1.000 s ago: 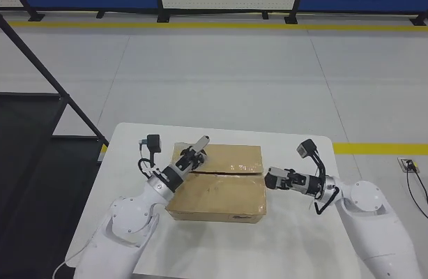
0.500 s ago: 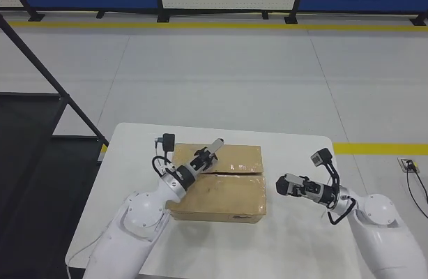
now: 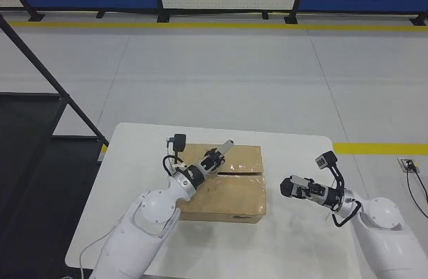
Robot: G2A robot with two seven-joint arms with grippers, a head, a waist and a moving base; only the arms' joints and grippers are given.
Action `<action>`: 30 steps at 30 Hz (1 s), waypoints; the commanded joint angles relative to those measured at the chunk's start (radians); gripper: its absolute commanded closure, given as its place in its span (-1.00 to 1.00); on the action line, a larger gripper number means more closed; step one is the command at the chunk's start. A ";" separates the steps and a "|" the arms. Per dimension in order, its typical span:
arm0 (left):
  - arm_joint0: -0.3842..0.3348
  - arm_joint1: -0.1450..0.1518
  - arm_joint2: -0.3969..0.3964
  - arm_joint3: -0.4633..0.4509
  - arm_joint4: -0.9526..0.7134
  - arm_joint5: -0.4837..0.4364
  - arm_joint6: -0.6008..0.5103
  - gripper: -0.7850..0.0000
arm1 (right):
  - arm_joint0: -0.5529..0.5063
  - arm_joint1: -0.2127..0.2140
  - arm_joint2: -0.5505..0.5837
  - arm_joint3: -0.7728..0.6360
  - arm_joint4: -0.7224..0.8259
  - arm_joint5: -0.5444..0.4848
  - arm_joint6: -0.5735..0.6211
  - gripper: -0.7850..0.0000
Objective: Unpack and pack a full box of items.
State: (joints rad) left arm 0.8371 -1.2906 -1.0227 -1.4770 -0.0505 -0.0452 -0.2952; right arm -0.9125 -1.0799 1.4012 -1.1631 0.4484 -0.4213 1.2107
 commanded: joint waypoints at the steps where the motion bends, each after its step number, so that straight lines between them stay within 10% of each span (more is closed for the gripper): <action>1: -0.005 -0.004 0.007 0.009 0.002 0.002 0.000 -1.00 | 0.002 0.001 -0.001 0.006 0.003 -0.003 0.002 -1.00; 30: -0.077 -0.073 0.119 0.108 0.025 -0.007 0.015 -1.00 | 0.024 0.017 -0.002 0.076 0.051 -0.039 0.042 -1.00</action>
State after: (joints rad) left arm 0.7610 -1.3617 -0.9054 -1.3713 -0.0263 -0.0515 -0.2808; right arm -0.8893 -1.0630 1.4001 -1.0868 0.4995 -0.4610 1.2519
